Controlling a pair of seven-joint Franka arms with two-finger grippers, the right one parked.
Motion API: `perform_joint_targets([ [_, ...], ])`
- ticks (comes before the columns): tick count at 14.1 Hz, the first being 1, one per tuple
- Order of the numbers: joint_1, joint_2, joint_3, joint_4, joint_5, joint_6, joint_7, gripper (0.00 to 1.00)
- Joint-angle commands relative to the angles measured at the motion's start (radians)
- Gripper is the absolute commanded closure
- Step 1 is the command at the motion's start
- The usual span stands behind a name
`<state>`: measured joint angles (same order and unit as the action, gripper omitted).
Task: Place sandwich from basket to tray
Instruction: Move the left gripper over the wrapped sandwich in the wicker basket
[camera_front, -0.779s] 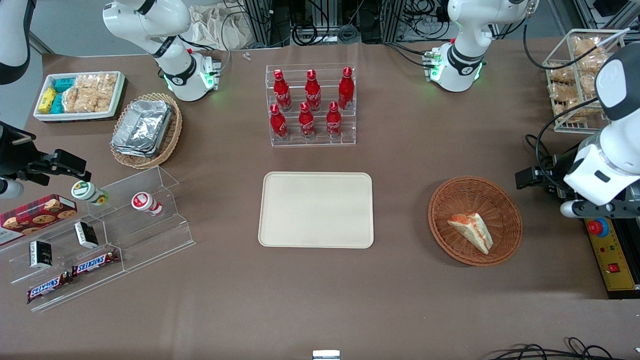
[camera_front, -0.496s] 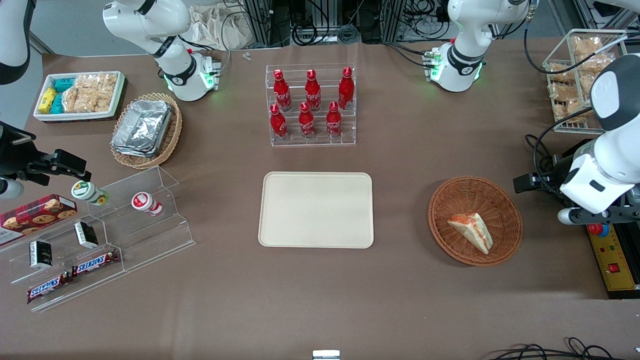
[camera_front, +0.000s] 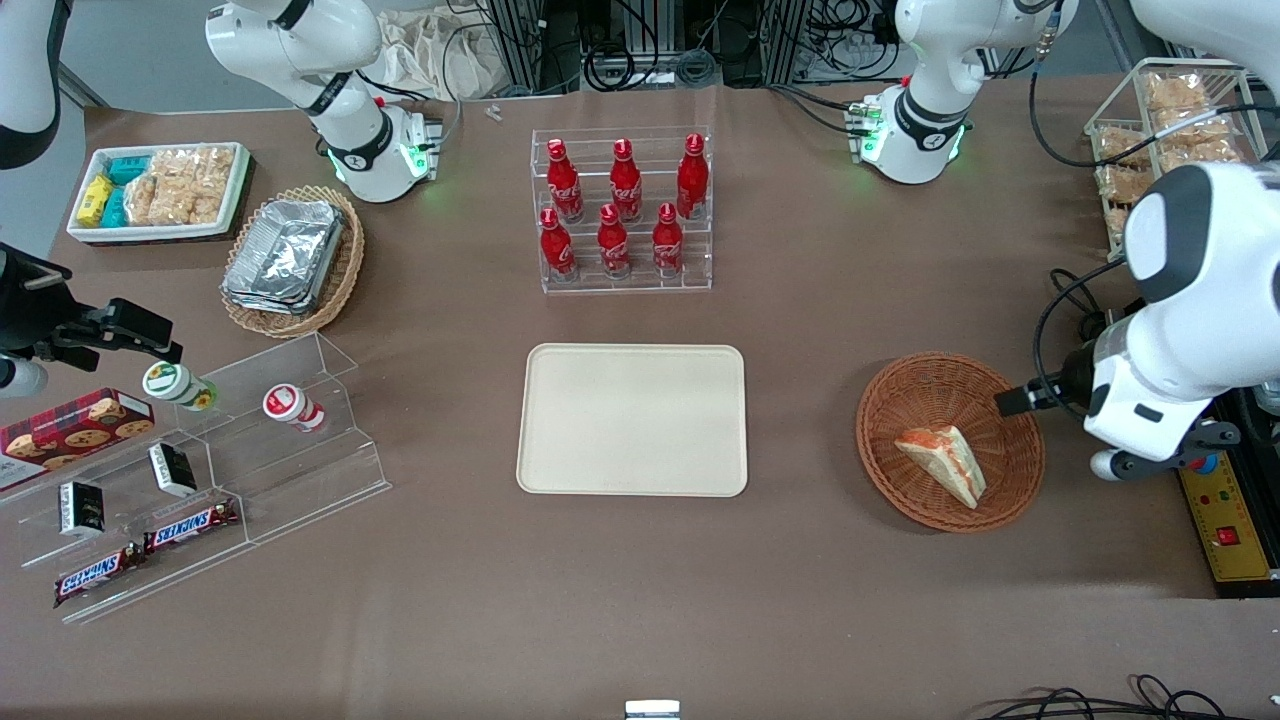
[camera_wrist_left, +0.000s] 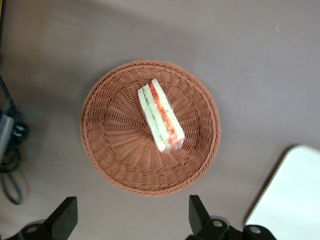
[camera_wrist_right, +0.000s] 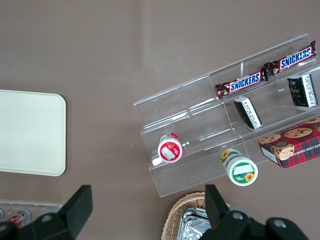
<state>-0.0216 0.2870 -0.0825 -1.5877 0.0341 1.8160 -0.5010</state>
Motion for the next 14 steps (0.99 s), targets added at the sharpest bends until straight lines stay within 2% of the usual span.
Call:
perform_joint_targets([
  [1,0.002,-0.008,-0.002,-0.096,-0.002,0.098,-0.12,0.0],
  [4,0.008,-0.003,0.003,-0.187,-0.003,0.224,-0.129,0.0],
  [7,0.003,0.057,0.003,-0.192,-0.005,0.276,-0.299,0.0],
  [14,-0.004,0.146,0.001,-0.195,0.0,0.378,-0.387,0.0],
])
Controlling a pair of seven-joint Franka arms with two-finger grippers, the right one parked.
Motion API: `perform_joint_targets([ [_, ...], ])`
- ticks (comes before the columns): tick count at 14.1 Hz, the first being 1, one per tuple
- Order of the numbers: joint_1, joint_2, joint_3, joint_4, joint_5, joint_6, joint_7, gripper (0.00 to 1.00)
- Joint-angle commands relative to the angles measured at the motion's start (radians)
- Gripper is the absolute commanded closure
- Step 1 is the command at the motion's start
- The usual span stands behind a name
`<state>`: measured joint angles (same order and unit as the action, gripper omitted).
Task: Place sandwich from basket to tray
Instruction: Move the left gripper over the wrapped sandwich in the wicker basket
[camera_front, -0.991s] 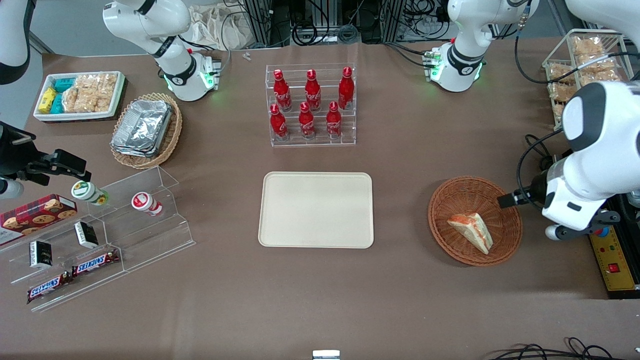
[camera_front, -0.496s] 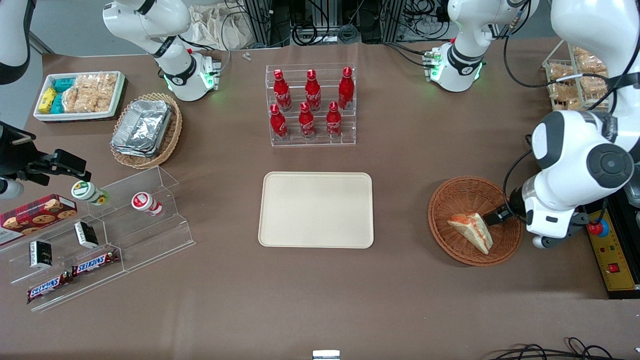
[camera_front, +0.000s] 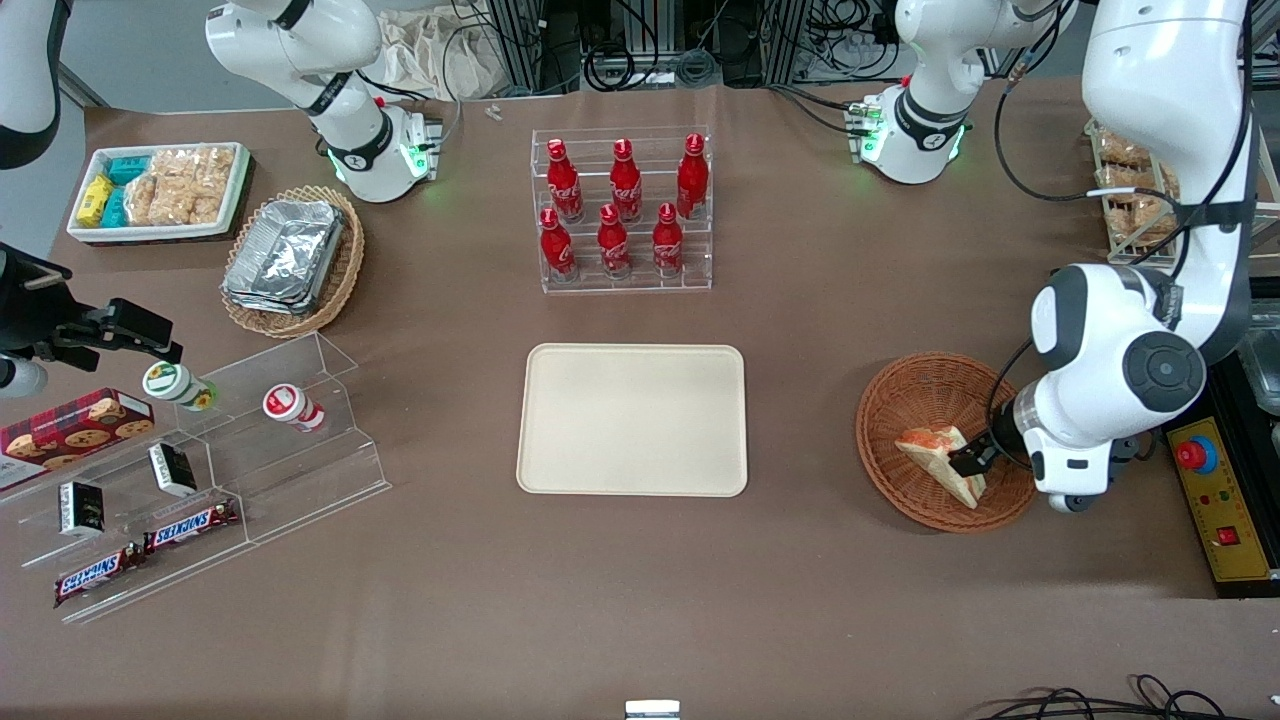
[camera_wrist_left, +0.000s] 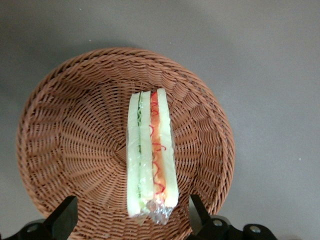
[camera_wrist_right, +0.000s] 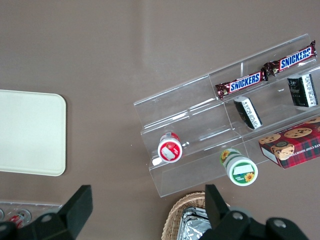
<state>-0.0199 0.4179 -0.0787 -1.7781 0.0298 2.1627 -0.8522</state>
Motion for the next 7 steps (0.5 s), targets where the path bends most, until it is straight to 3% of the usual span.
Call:
perform_joint_targets([
  [1,-0.009,0.024,-0.003,-0.004,0.004,0.039,-0.039,0.0],
  [7,-0.017,0.055,-0.004,-0.018,0.007,0.092,-0.068,0.0],
])
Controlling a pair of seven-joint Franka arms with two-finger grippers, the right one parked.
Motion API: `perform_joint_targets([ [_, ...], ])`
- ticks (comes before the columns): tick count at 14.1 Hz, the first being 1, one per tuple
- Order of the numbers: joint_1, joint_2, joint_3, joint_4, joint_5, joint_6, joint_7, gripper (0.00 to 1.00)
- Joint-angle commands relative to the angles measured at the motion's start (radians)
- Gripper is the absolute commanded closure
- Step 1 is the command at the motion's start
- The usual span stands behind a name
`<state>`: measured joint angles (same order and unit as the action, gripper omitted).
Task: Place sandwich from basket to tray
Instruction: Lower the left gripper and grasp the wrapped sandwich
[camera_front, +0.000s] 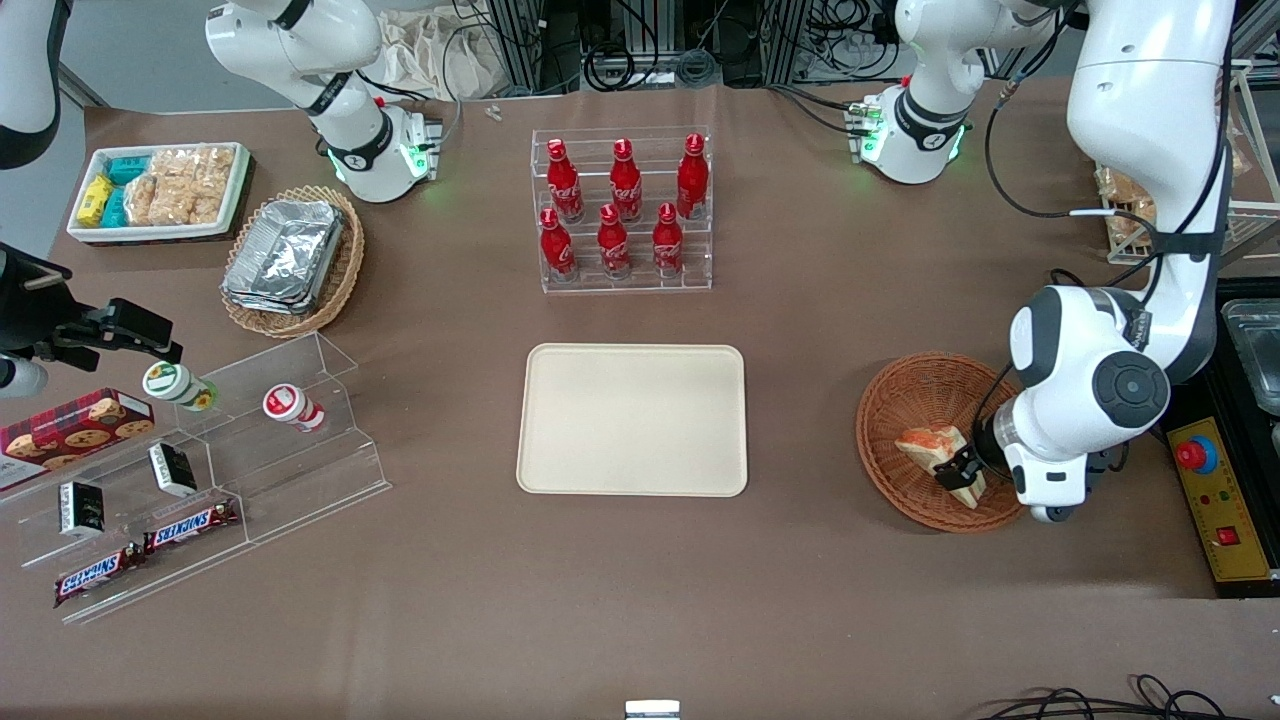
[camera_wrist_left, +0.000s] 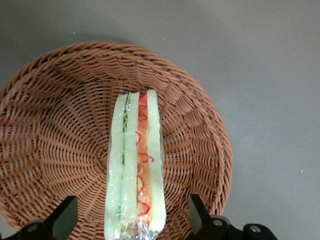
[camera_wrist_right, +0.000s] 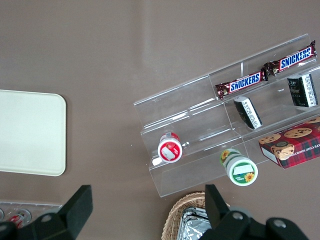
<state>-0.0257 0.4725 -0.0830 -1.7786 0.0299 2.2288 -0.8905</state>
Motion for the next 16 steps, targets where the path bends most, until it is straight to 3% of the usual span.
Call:
perform_joint_targets([
  [1,-0.011,0.0,0.0,-0.025,0.007,0.026,-0.03,0.0],
  [8,-0.011,0.018,0.0,-0.07,0.01,0.098,-0.027,0.0],
  [9,-0.011,0.031,0.0,-0.068,0.01,0.112,-0.025,0.1],
  [10,-0.014,0.035,0.0,-0.067,0.01,0.12,-0.025,0.33],
  [12,-0.013,0.035,0.0,-0.061,0.01,0.12,-0.022,0.91],
  [13,-0.013,0.037,0.0,-0.052,0.01,0.114,-0.022,1.0],
  [16,-0.013,0.034,0.0,-0.033,0.01,0.109,-0.018,1.0],
])
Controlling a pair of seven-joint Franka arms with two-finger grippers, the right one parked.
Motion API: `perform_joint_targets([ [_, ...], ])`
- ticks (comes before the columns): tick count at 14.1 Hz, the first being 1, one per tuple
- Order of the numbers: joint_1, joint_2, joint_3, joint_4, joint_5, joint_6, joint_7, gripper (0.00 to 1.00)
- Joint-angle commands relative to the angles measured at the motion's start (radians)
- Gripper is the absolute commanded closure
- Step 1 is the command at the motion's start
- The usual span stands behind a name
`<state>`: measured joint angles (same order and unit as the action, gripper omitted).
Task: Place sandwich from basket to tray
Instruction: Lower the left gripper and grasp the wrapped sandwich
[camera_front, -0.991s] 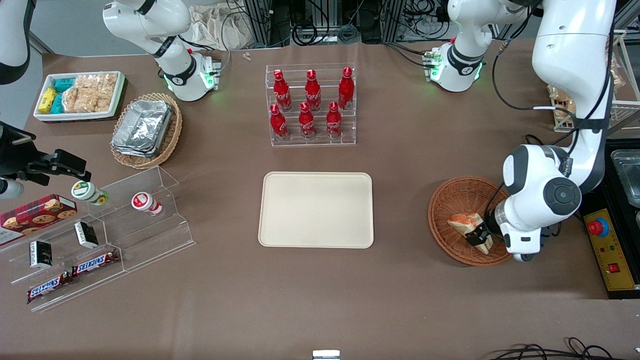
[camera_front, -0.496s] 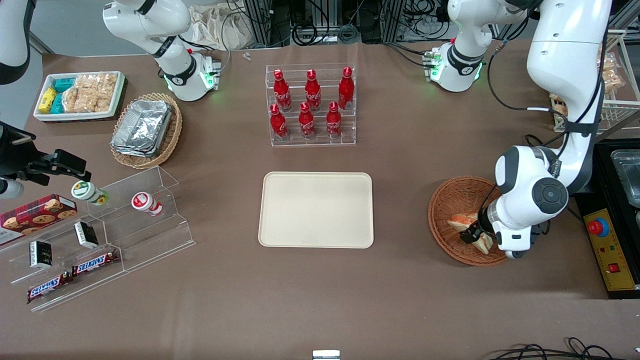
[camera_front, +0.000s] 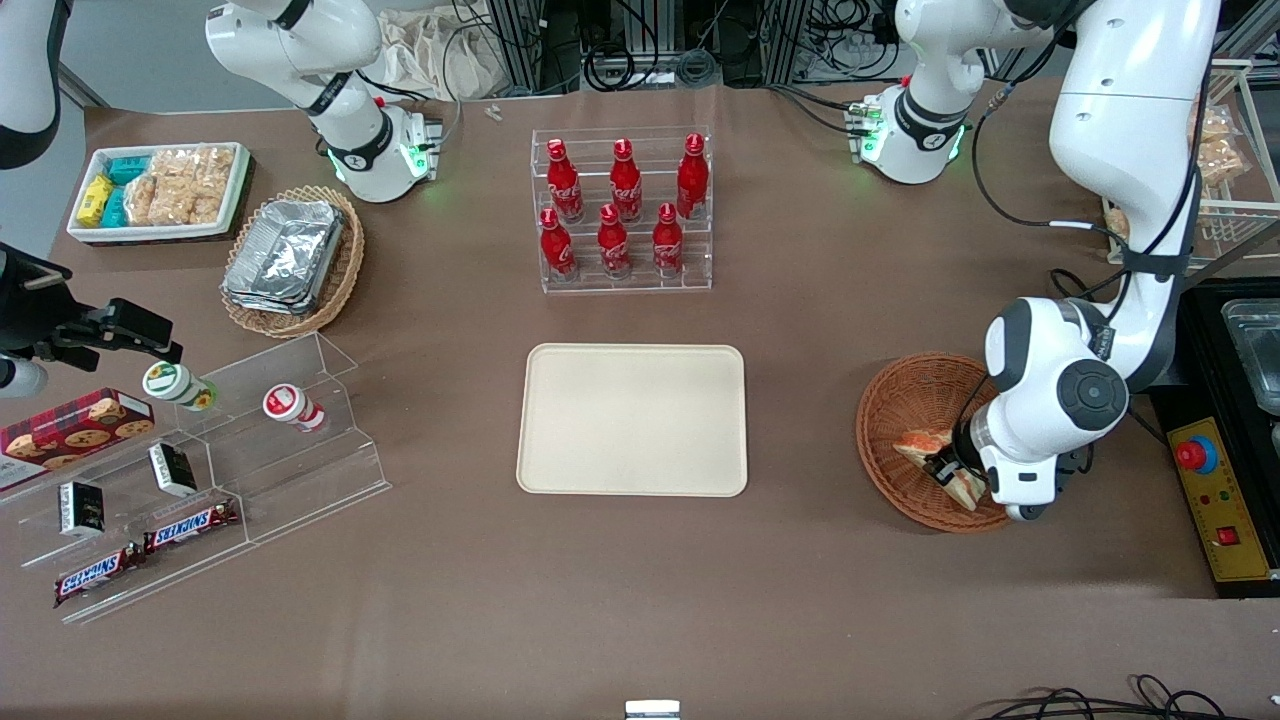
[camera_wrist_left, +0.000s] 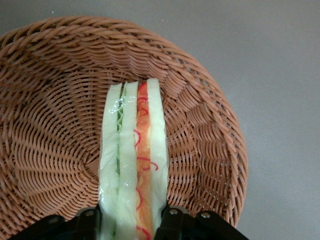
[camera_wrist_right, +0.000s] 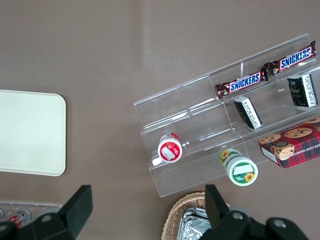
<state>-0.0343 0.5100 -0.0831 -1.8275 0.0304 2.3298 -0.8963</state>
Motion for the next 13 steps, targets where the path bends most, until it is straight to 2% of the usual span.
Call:
perform_joint_targets([
  [1,-0.004,-0.01,0.0,0.022,0.008,-0.003,-0.01,1.0],
  [3,-0.001,-0.039,0.0,0.062,0.01,-0.082,-0.004,1.0],
  [8,-0.006,-0.053,-0.007,0.325,-0.01,-0.449,0.034,1.0],
  [11,-0.004,-0.086,-0.061,0.422,-0.01,-0.631,0.156,1.0],
  [13,-0.006,-0.105,-0.104,0.438,-0.01,-0.664,0.206,1.0],
])
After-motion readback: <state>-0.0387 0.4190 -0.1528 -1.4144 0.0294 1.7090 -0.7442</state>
